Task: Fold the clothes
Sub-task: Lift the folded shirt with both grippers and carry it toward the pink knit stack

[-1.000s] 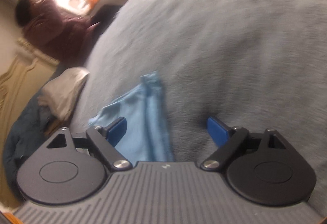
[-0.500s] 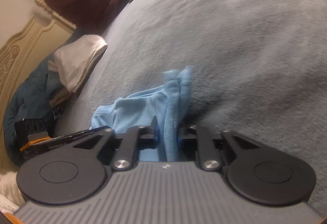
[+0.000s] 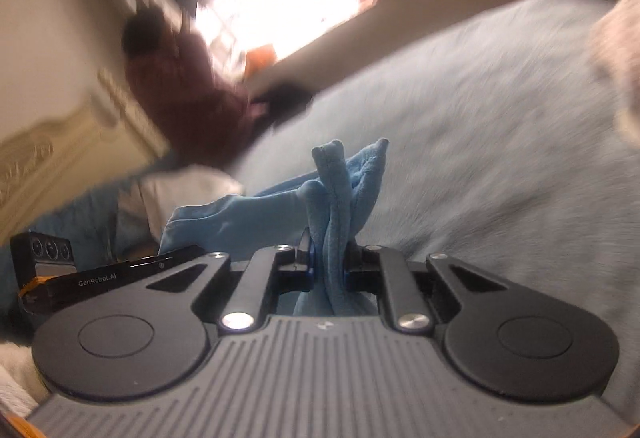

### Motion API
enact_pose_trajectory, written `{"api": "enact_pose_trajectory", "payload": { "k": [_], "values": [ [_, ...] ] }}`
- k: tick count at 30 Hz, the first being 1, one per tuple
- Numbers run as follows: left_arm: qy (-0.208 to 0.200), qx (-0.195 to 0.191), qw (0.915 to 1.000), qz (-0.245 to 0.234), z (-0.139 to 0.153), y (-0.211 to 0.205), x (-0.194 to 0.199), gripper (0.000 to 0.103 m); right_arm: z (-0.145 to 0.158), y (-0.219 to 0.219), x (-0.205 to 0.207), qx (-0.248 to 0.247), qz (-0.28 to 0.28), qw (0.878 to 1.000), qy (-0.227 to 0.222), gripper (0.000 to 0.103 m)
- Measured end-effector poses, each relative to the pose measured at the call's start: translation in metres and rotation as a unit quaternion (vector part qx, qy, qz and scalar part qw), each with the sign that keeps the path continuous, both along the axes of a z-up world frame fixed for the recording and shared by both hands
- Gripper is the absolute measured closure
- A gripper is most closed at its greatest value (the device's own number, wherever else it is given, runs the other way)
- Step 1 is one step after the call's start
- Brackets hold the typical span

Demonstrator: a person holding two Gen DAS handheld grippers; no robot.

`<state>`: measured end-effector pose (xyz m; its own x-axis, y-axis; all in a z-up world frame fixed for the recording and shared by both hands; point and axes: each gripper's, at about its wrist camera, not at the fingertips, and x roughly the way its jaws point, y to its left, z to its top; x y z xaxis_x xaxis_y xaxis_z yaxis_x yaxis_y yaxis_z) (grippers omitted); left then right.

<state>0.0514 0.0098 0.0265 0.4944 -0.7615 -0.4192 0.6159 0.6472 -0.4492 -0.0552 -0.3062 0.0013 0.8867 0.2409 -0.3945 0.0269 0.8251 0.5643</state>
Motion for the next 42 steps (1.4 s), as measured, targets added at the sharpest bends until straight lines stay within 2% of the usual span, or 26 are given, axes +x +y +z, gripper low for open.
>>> {"api": "enact_pose_trajectory", "payload": {
  "k": [3, 6, 12, 15, 19, 23, 26, 29, 35, 38, 42],
  "values": [
    [-0.034, -0.017, 0.998, -0.05, 0.037, -0.028, -0.014, 0.098, 0.031, -0.018, -0.045, -0.006, -0.051, 0.998, -0.041, 0.093],
    [-0.073, -0.021, 0.9916, -0.105, 0.074, -0.068, -0.022, 0.098, 0.066, -0.041, -0.079, -0.027, -0.099, 0.991, -0.082, 0.093],
    [-0.132, 0.005, 0.9766, -0.169, 0.133, -0.177, -0.032, 0.098, 0.123, -0.101, -0.121, -0.077, -0.176, 0.972, -0.134, 0.093],
    [-0.14, -0.003, 0.9715, -0.191, 0.148, -0.225, -0.037, 0.098, 0.144, -0.138, -0.135, -0.105, -0.205, 0.963, -0.142, 0.093],
    [-0.126, -0.035, 0.9674, -0.217, 0.157, -0.275, -0.047, 0.098, 0.163, -0.19, -0.156, -0.126, -0.237, 0.953, -0.142, 0.093],
    [-0.124, -0.049, 0.9598, -0.247, 0.157, -0.324, -0.058, 0.098, 0.175, -0.236, -0.171, -0.144, -0.253, 0.946, -0.141, 0.093],
    [-0.107, -0.053, 0.9591, -0.257, 0.149, -0.357, -0.059, 0.098, 0.171, -0.272, -0.173, -0.154, -0.256, 0.946, -0.128, 0.093],
    [-0.08, -0.052, 0.9631, -0.252, 0.129, -0.379, -0.05, 0.098, 0.156, -0.301, -0.167, -0.15, -0.254, 0.949, -0.113, 0.093],
    [-0.034, -0.024, 0.9751, -0.218, 0.081, -0.42, -0.024, 0.098, 0.099, -0.345, -0.116, -0.126, -0.234, 0.962, -0.065, 0.093],
    [-0.01, -0.018, 0.9808, -0.194, 0.063, -0.429, -0.001, 0.098, 0.077, -0.363, -0.089, -0.11, -0.225, 0.967, -0.048, 0.093],
    [0.005, -0.012, 0.986, -0.166, 0.046, -0.426, 0.03, 0.098, 0.064, -0.372, -0.054, -0.105, -0.201, 0.973, -0.037, 0.093]
  ]
}}
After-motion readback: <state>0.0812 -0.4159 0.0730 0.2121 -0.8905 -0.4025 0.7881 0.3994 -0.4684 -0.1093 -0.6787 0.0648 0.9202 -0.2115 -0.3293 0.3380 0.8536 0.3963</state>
